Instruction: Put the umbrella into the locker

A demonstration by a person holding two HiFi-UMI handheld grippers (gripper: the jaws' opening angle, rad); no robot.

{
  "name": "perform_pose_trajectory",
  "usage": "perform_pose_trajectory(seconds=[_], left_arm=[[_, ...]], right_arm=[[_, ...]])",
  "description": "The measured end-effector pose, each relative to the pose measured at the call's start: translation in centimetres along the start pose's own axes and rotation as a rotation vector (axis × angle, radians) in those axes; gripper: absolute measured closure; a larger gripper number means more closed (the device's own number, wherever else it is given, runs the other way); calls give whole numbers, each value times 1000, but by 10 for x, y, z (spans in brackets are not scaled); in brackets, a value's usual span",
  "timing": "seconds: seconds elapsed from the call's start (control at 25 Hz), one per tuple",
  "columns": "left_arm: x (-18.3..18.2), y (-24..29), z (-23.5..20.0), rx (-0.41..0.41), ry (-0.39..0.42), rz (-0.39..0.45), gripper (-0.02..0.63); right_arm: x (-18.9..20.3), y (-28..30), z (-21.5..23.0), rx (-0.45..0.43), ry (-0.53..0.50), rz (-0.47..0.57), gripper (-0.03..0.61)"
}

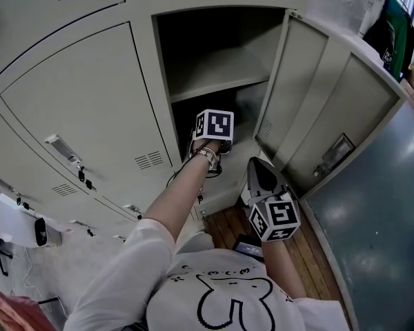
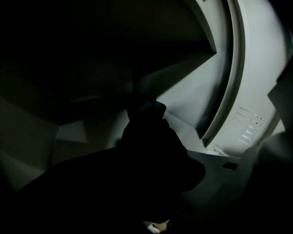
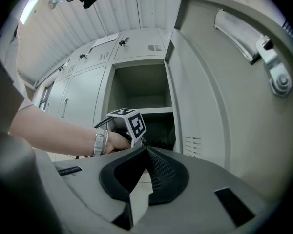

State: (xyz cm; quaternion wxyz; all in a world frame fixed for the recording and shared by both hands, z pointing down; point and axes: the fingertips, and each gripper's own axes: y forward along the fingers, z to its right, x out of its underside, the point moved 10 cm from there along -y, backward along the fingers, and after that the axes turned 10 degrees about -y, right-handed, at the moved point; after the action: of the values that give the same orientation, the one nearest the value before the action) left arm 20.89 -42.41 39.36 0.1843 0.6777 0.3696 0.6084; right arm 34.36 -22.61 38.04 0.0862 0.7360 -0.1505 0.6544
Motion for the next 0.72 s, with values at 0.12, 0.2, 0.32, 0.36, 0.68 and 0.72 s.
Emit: perform_pose_trajectory(seconds=[0.12, 0.2, 0.32, 0.36, 0.68, 0.72], left_arm=[[-5, 10, -4, -7, 6, -5, 394], [-10, 14, -6, -8, 9, -8, 393], [-13, 19, -8, -16, 23, -17, 385], [-13, 21, -9, -20, 30, -19, 380], [-14, 26, -9, -30, 26, -23, 364], [-14, 25, -9, -33, 22, -15, 360]], right_arm=[[1, 9, 5, 3, 7, 3, 554], [2, 16, 6, 1, 10, 6, 554], [4, 23, 5, -4, 16, 7, 554], [5, 25, 5, -6, 18, 5, 554], [11, 33, -1, -16, 31, -15, 554], [11, 32, -2, -16, 31, -16, 554]])
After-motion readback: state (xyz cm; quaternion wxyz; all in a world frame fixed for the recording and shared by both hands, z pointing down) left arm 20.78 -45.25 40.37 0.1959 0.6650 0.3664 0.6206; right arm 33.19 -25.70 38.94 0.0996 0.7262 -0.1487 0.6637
